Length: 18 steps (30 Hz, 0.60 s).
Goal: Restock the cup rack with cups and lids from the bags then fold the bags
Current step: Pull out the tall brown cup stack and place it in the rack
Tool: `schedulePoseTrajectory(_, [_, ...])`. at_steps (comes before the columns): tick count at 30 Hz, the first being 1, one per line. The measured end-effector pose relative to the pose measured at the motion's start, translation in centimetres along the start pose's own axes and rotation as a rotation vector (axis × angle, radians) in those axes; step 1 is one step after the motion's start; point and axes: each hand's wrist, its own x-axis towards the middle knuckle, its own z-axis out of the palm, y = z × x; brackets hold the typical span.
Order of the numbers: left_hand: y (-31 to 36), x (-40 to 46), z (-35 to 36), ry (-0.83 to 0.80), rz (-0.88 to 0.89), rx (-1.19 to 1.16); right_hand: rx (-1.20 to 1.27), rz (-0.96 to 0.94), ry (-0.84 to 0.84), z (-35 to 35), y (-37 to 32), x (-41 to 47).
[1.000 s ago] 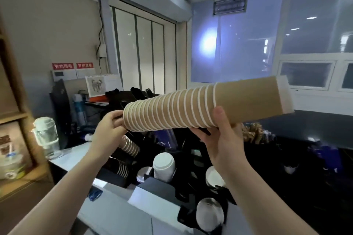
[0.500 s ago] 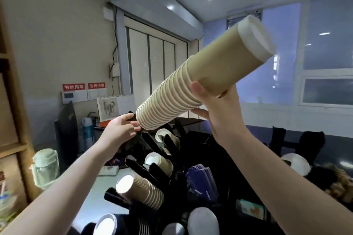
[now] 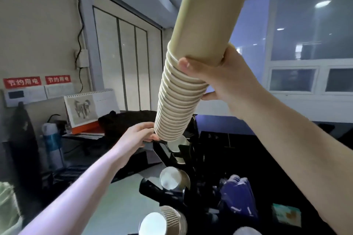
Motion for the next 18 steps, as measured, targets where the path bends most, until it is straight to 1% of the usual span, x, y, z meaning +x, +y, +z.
schedulePoseTrajectory(3, [-1.6, 1.1, -0.3, -0.128, 0.043, -0.063, -0.093, 0.041, 0.041, 2.2, -0.7, 0.3])
schedulePoseTrajectory(5, [-2.6, 2.1, -0.7, -0.129, 0.055, -0.114, -0.126, 0.051, 0.04, 3.1, -1.4, 0.5])
schedulePoseTrajectory(7, [-3.2, 2.9, -1.0, -0.115, 0.007, -0.171, -0.173, 0.065, 0.036, 4.0, -1.8, 0.3])
schedulePoseTrajectory(10, [-3.9, 3.1, -0.7, -0.201, -0.002, -0.197, -0.236, 0.075, 0.061, 5.6, -1.8, 0.1])
schedulePoseTrajectory(12, [-4.1, 3.1, -0.3, -0.225, -0.005, -0.215, -0.265, 0.066, 0.067, 6.6, -1.8, 0.0])
schedulePoseTrajectory(14, [-4.5, 3.4, 0.0, -0.217, -0.024, -0.233, -0.298, 0.062, 0.048, 7.5, -1.8, 0.0])
schedulePoseTrajectory(18, [-5.3, 4.7, 0.4, -0.238, -0.057, -0.271, -0.375, 0.112, 0.005, 8.9, -1.7, 0.6])
